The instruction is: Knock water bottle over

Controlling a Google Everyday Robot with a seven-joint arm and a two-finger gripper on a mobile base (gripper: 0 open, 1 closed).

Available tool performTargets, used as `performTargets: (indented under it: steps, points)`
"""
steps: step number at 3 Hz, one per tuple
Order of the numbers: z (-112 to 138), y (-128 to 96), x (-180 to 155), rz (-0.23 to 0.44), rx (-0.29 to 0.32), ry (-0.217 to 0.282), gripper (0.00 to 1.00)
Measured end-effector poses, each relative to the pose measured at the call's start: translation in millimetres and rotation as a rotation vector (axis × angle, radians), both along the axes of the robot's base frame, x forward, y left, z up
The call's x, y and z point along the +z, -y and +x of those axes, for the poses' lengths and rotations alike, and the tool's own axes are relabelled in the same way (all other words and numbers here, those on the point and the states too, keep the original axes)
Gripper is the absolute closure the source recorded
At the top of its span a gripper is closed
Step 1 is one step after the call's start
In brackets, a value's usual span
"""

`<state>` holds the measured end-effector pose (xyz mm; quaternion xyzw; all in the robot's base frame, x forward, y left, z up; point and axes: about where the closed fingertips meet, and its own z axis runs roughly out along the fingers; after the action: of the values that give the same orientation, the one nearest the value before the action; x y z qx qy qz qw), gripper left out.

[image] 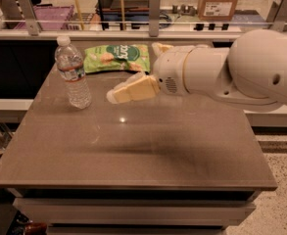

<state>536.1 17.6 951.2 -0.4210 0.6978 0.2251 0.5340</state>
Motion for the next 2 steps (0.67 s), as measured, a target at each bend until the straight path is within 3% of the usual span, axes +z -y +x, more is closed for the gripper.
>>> performTargets:
  steps: [2]
  points:
    - [27.3,-27.9,-25.2,0.055,0.026,-0.025,0.00]
